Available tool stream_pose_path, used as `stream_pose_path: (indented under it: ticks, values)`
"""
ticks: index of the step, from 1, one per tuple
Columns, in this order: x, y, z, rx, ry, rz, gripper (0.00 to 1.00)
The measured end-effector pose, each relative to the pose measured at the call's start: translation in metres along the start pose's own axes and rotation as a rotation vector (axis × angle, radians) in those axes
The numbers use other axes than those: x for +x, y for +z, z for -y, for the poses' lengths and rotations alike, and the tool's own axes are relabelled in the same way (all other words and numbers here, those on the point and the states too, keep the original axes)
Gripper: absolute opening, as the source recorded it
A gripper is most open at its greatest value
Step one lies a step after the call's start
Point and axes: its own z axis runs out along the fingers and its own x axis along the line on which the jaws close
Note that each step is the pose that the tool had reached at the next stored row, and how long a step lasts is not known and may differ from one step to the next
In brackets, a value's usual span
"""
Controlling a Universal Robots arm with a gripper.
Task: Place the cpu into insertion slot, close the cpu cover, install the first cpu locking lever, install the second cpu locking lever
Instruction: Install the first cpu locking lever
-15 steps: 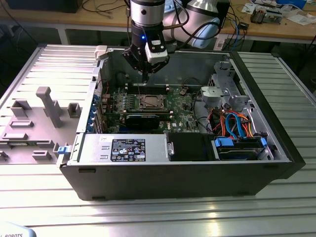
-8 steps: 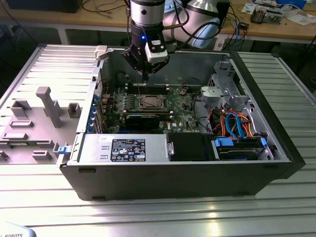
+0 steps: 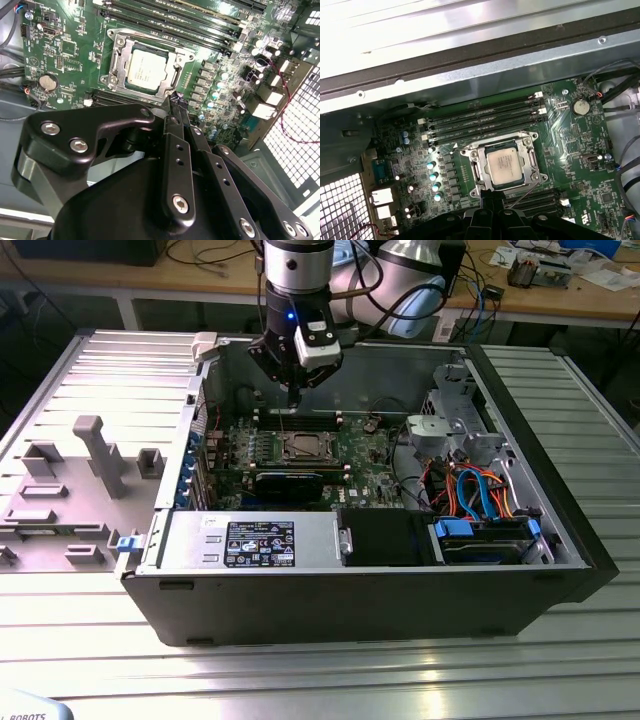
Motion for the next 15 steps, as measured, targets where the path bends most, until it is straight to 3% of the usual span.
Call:
stream_pose_path:
  ticks: [7, 8, 15]
  values:
    - [0.0, 0.0, 0.0, 0.0001, -0.055, -0.0009, 0.11]
    - [0.0018, 0.0, 0.0004, 0.0002, -0.093, -0.0016, 0.11]
    - [0.0019, 0.0, 0.0005, 0.0002, -0.11, -0.0018, 0.11]
